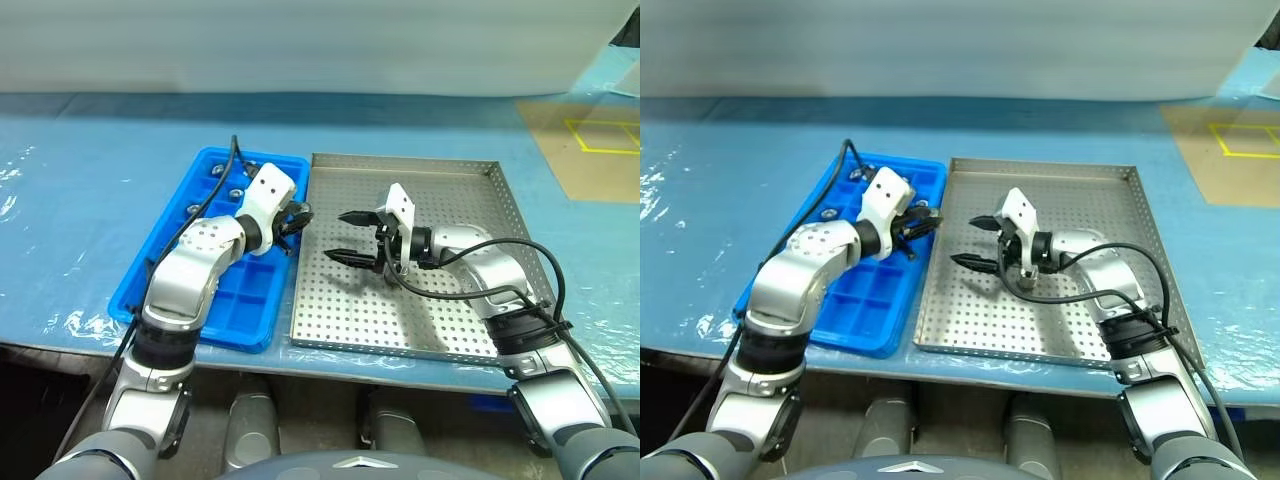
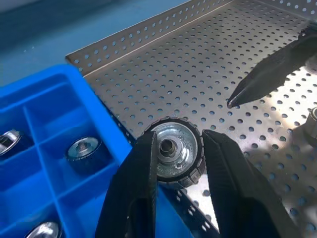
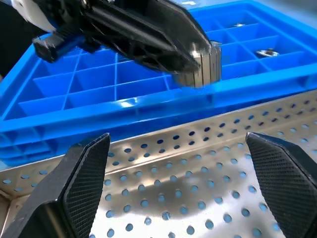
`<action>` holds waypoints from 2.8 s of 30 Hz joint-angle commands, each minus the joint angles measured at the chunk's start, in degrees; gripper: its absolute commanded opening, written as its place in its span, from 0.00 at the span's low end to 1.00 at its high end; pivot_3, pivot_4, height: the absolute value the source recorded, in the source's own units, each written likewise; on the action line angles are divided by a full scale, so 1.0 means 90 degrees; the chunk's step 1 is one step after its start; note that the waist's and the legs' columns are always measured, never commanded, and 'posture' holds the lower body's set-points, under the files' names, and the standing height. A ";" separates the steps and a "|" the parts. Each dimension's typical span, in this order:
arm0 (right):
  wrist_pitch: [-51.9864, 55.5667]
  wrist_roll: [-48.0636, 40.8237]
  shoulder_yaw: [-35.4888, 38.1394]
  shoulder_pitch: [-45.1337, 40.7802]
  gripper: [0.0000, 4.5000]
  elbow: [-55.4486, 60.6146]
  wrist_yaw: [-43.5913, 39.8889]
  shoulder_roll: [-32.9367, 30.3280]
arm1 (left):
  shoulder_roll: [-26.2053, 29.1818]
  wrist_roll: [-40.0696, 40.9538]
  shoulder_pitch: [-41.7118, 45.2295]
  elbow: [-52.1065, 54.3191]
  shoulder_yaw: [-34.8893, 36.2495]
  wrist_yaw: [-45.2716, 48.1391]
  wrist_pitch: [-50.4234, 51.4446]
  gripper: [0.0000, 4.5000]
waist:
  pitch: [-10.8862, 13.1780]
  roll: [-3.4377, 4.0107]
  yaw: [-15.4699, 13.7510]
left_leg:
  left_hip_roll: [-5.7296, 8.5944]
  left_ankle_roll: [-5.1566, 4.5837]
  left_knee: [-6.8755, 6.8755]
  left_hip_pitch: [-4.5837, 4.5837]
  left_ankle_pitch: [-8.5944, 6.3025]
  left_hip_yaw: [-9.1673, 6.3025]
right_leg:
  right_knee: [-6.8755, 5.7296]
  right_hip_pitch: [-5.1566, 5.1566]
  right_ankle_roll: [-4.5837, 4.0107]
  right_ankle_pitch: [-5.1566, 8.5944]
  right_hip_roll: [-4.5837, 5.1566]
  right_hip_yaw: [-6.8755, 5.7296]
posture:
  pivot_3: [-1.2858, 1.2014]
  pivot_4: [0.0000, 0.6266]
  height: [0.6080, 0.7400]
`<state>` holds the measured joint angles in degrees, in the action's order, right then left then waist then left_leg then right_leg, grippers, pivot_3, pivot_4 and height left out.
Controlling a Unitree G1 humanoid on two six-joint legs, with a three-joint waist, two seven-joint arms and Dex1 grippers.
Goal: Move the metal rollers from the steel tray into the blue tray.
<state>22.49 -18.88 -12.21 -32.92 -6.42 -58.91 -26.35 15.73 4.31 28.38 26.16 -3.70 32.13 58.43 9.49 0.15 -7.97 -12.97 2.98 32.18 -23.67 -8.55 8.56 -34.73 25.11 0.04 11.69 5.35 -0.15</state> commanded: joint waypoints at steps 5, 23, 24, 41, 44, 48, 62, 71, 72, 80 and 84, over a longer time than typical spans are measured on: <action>-0.0359 0.0172 -0.0174 -0.0383 1.00 -0.0387 -0.0480 0.0293 | 0.0098 0.0063 -0.0731 0.1643 0.0422 -0.0869 0.0517 0.23 | 0.0000 0.0000 -0.0168 | -0.0001 0.0000 0.0000 -0.0003 0.0000 -0.0004 | 0.0002 0.0000 0.0000 0.0001 0.0000 -0.0008 | 0.68 0.24 1.00; -0.0737 0.0520 -0.0301 -0.0854 1.00 -0.1239 -0.1170 0.0668 | 0.0200 0.0145 -0.2889 0.3320 0.0818 -0.1950 0.0825 0.23 | 0.0000 0.0000 -0.0685 | -0.0012 0.0005 0.0004 -0.0013 0.0002 -0.0015 | 0.0002 0.0004 -0.0001 0.0001 -0.0008 0.0006 | 0.74 0.24 1.00; -0.0766 0.0542 -0.0301 -0.0882 1.00 -0.1299 -0.1200 0.0696 | 0.0151 0.0154 -0.2997 0.3390 0.0886 -0.2001 0.0876 0.23 | 0.0000 0.0000 -0.0702 | -0.0013 0.0005 0.0003 -0.0013 0.0002 -0.0015 | 0.0002 0.0004 -0.0001 0.0001 -0.0009 0.0006 | 0.74 0.24 1.00; -0.0925 0.0682 -0.0240 -0.0960 1.00 -0.1554 -0.1361 0.0916 | 0.0231 0.0286 -0.3688 0.3451 0.1018 -0.2226 0.0973 0.23 | 0.0000 0.0000 -0.1163 | -0.0022 0.0009 0.0004 -0.0006 0.0003 -0.0016 | -0.0001 0.0002 -0.0003 0.0003 -0.0021 0.0015 | 0.74 0.24 1.00; -0.0909 0.0679 -0.0222 -0.0894 1.00 -0.1481 -0.1357 0.0882 | 0.0259 0.0336 -0.3640 0.3351 0.1043 -0.2196 0.0992 0.23 | 0.0000 0.0000 -0.1173 | -0.0021 0.0009 0.0004 -0.0007 0.0003 -0.0016 | -0.0001 0.0001 -0.0003 0.0003 -0.0021 0.0015 | 0.74 0.24 1.00; -0.0881 0.0672 -0.0184 -0.0853 1.00 -0.1416 -0.1291 0.0852 | 0.0355 0.0382 -0.3435 0.3161 0.0997 -0.2167 0.0872 0.52 | 0.0000 0.0001 -0.1169 | -0.0023 0.0011 0.0004 -0.0004 0.0004 -0.0016 | -0.0006 0.0001 -0.0003 0.0003 -0.0022 0.0016 | 0.73 0.24 1.00; -0.0258 0.0480 0.0300 -0.0170 1.00 -0.0184 -0.0716 0.0227 | 0.0480 0.0931 -0.1614 0.1775 0.0394 -0.1515 0.0028 0.74 | -0.0001 0.0002 -0.1016 | -0.0020 0.0041 0.0016 0.0001 0.0022 -0.0015 | -0.0020 -0.0002 -0.0003 0.0000 -0.0024 0.0021 | 0.64 0.24 1.00; 0.0688 0.0173 0.1131 0.1036 1.00 0.1662 0.0293 -0.0390 | 0.0627 0.1058 0.0018 -0.0450 -0.0279 -0.0439 -0.1246 0.74 | -0.0002 0.0000 -0.0234 | -0.0001 0.0044 0.0031 0.0012 0.0025 -0.0006 | -0.0048 -0.0002 0.0003 -0.0002 -0.0022 0.0028 | 0.52 0.24 1.00; 0.0803 0.0142 0.1215 0.1182 1.00 0.1873 0.0425 -0.0444 | 0.0616 0.1055 0.0168 -0.0697 -0.0358 -0.0297 -0.1425 0.74 | -0.0002 0.0000 -0.0171 | 0.0003 0.0044 0.0030 0.0014 0.0026 -0.0006 | -0.0050 -0.0003 0.0003 -0.0002 -0.0021 0.0028 | 0.51 0.24 1.00; 0.1722 -0.0145 0.1600 0.2175 1.00 0.3191 0.1114 -0.0814 | 0.0529 0.1071 0.0996 -0.2123 -0.0908 0.0832 -0.2509 0.74 | -0.0003 0.0000 0.0437 | 0.0005 0.0046 0.0019 0.0033 0.0027 0.0001 | -0.0050 -0.0004 0.0003 -0.0002 -0.0024 0.0028 | 0.45 0.24 1.00; 0.2110 -0.0028 0.1496 0.2324 1.00 0.3363 0.1444 -0.0973 | 0.0606 0.1041 0.1157 -0.2494 -0.1124 0.1413 -0.2815 0.74 | -0.0003 0.0000 0.0605 | 0.0008 0.0043 0.0018 0.0046 0.0026 0.0014 | -0.0050 -0.0009 0.0003 -0.0002 -0.0023 0.0032 | 0.44 0.24 1.00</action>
<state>40.02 -18.82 0.85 -12.29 21.12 -47.36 -34.34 20.44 13.33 37.28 3.95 -13.59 42.44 35.36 9.46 0.15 -2.53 -12.89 3.36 32.35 -23.23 -8.31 8.69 -35.19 24.98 0.06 11.67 5.16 0.13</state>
